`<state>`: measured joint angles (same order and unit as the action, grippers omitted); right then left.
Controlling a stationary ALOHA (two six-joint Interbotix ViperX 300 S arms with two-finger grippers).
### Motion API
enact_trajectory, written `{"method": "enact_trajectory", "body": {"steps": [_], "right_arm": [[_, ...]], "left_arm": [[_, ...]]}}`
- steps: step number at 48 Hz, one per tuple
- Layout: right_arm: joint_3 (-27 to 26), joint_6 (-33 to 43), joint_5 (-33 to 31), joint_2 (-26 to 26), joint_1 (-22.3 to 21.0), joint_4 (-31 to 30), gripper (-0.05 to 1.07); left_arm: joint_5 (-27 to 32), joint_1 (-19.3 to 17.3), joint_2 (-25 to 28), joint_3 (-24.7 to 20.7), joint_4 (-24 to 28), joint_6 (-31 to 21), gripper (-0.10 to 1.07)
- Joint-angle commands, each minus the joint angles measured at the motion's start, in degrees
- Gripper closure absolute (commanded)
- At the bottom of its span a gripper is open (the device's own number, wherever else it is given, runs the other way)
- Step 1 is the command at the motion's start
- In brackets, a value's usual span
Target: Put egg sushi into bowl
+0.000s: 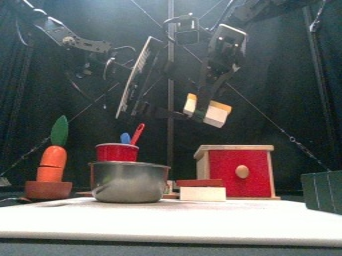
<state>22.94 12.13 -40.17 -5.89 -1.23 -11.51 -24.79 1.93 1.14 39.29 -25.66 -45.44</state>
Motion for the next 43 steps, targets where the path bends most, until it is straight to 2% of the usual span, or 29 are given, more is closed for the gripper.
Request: {"method": "enact_trajectory", "body": {"steps": [1,7,33,43], "right_arm": [[-0.9,-0.1,0.4,-1.0,-0.3,0.0,0.40],[-0.3,-0.1,0.4,-1.0,-0.4,0.0,0.40],[0.0,-0.1,0.4,-1.0,-0.4,0.4,0.40],[0.3,0.0,0.4,-1.0,-0.4,0.4,0.40]], "left_arm": [[-0.2,0.4,-0.4,-1.4,-0.5,0.1,0.15],[-0.2,0.4,-0.6,-1.0,-1.2,0.2,0.20],[-0.9,0.4,-1.4,0.3,-1.3,0.2,0.22],[-2.2,0.4,-2.5,1.1,-1.2,0.2,0.32]]}}
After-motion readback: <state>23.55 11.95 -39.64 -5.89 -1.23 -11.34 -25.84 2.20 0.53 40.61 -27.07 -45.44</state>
